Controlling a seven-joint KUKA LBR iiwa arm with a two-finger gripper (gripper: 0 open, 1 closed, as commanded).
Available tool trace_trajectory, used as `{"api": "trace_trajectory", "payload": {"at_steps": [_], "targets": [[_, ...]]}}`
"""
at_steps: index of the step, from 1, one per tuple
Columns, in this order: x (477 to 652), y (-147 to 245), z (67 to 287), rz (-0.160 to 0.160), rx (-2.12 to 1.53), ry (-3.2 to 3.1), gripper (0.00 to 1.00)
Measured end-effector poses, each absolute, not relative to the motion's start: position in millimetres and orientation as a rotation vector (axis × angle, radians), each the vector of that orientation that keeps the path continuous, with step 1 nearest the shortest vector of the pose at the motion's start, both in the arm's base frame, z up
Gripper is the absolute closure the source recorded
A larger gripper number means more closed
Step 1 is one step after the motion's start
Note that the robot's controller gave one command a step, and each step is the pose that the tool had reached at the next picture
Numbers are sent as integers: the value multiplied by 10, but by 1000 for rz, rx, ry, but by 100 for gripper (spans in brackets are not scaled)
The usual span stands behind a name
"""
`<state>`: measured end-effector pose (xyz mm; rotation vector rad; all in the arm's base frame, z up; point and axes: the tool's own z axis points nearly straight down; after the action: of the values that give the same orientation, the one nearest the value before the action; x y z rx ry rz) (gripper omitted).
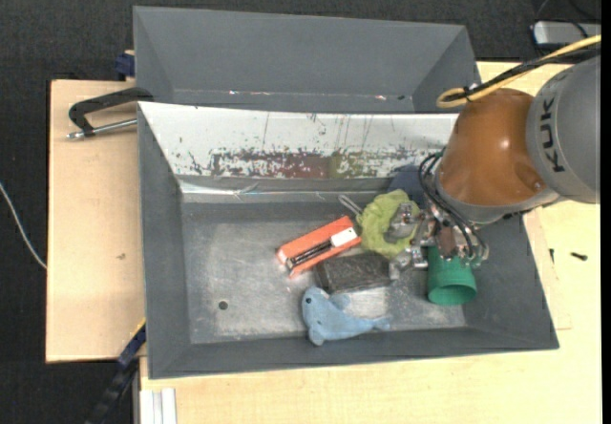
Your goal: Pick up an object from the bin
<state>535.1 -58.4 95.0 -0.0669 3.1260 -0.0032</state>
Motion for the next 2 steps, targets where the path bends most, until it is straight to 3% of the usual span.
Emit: {"api": "trace_trajectory", "payload": {"at_steps": [1,2], "targets": [[5308,-595,1381,1,-40,3139,100],[5401,-612,1979,1,8,3139,100]]}}
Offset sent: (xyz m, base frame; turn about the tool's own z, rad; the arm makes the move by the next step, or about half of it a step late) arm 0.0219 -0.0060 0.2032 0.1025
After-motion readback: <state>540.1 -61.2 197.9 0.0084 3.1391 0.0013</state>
